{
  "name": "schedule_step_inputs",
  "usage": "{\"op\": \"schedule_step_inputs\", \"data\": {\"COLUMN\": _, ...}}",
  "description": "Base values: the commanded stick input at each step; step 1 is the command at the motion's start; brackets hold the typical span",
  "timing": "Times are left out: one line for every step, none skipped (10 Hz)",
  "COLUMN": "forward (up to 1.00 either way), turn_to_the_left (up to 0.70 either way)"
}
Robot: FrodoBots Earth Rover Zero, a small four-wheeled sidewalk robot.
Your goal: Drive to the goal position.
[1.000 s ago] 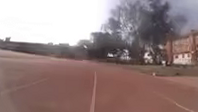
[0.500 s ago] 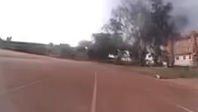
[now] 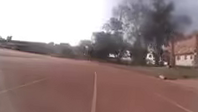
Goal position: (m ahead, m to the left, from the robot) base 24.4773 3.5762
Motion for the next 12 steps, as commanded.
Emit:
{"op": "schedule_step_inputs", "data": {"forward": 0.70, "turn_to_the_left": 0.00}}
{"op": "schedule_step_inputs", "data": {"forward": 0.70, "turn_to_the_left": 0.00}}
{"op": "schedule_step_inputs", "data": {"forward": 0.70, "turn_to_the_left": 0.00}}
{"op": "schedule_step_inputs", "data": {"forward": 0.70, "turn_to_the_left": 0.00}}
{"op": "schedule_step_inputs", "data": {"forward": 0.70, "turn_to_the_left": 0.00}}
{"op": "schedule_step_inputs", "data": {"forward": 0.70, "turn_to_the_left": 0.00}}
{"op": "schedule_step_inputs", "data": {"forward": 0.70, "turn_to_the_left": 0.00}}
{"op": "schedule_step_inputs", "data": {"forward": 0.70, "turn_to_the_left": 0.00}}
{"op": "schedule_step_inputs", "data": {"forward": 0.70, "turn_to_the_left": 0.00}}
{"op": "schedule_step_inputs", "data": {"forward": 0.70, "turn_to_the_left": 0.00}}
{"op": "schedule_step_inputs", "data": {"forward": 0.70, "turn_to_the_left": 0.00}}
{"op": "schedule_step_inputs", "data": {"forward": 0.70, "turn_to_the_left": 0.00}}
